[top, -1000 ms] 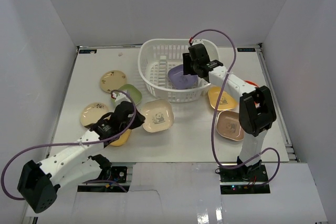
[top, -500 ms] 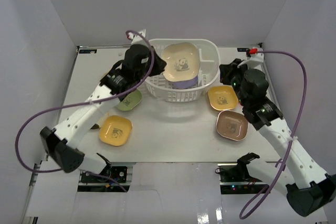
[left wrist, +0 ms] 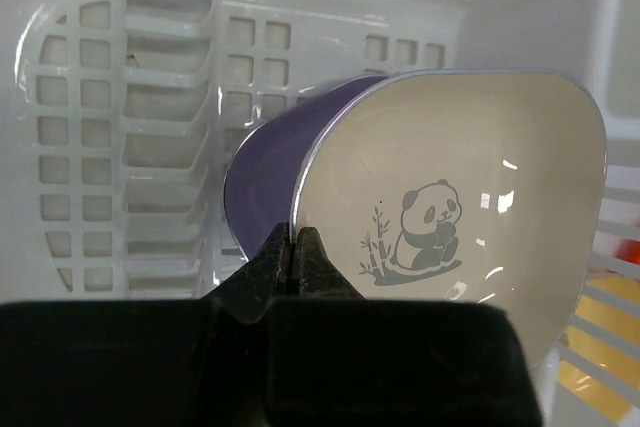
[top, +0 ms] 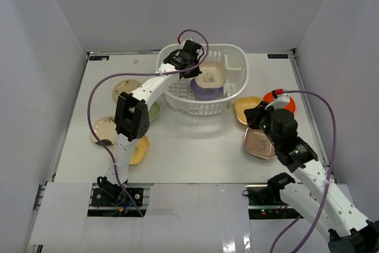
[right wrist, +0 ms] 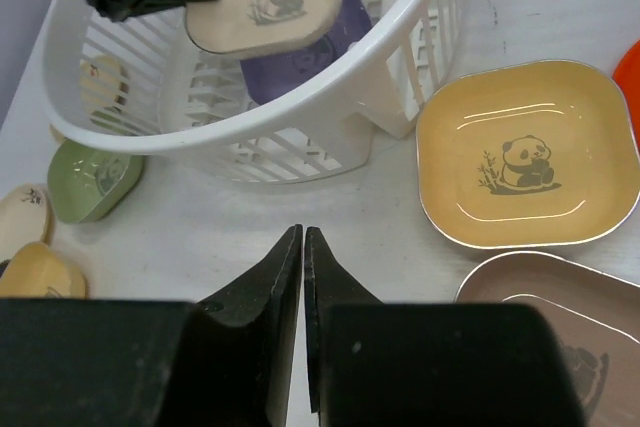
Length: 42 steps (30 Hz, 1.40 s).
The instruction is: Place the plates into the plastic bin on the countertop
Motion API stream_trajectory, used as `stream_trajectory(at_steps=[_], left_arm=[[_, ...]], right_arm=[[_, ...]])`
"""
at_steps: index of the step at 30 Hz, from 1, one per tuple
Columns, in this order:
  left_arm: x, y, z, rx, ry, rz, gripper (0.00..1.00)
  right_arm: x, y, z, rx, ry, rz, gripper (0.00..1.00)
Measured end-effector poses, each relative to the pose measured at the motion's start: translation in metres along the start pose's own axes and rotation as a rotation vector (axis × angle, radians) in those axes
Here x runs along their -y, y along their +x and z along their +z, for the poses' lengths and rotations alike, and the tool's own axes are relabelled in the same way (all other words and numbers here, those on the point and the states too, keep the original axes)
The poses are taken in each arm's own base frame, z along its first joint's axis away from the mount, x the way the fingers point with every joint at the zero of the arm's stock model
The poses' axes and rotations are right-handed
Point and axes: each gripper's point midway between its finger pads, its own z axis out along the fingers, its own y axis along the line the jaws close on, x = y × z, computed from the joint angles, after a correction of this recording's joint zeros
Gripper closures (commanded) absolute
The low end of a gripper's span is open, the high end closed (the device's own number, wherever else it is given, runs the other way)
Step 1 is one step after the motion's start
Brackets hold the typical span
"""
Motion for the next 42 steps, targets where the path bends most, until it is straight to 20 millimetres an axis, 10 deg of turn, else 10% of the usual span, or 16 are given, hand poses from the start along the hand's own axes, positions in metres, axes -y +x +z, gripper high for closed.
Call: stream_trajectory(at_steps=[4, 10, 15, 19, 25, 28, 31, 38, 42], left_arm=[[-0.014, 0.033, 0.026, -0.080, -0.057, 0.018, 0.89], [-0.016, 0.043, 0.033, -0.107, -0.064, 0.017, 0.14], [0.001, 0.014, 0.017, -0.032, 0.004, -0.001, 0.09], [0.020, -0.033, -0.031, 0.082, 0.090, 0.001, 0.10], [-0.009, -0.066, -0.186, 0.266, 0.182, 0.002, 0.27], [-0.052, -0.034, -0.261, 0.307, 0.217, -0.018, 0.32], [-0.095, 0.021, -0.293, 0.267, 0.216, -0.056, 0.32], [-0.175, 0.173, -0.252, -0.139, -0.014, -0.051, 0.30], [-0.205, 0.219, -0.245, -0.294, -0.144, -0.035, 0.29]], right_arm=[[-0.004, 0.000, -0.004, 0.002, -0.029, 0.002, 0.89], [-0.004, 0.007, -0.001, -0.027, -0.031, -0.007, 0.71], [0.002, 0.018, 0.003, -0.057, -0.015, -0.023, 0.54], [0.009, 0.033, 0.006, -0.095, 0.000, -0.032, 0.39], [0.039, 0.086, 0.004, -0.220, 0.083, -0.037, 0.33], [0.059, 0.114, 0.000, -0.292, 0.155, -0.043, 0.36], [0.078, 0.129, -0.004, -0.320, 0.238, -0.047, 0.40], [0.108, 0.152, 0.000, -0.398, 0.394, -0.077, 0.61], [0.124, 0.164, -0.001, -0.448, 0.472, -0.109, 0.86]])
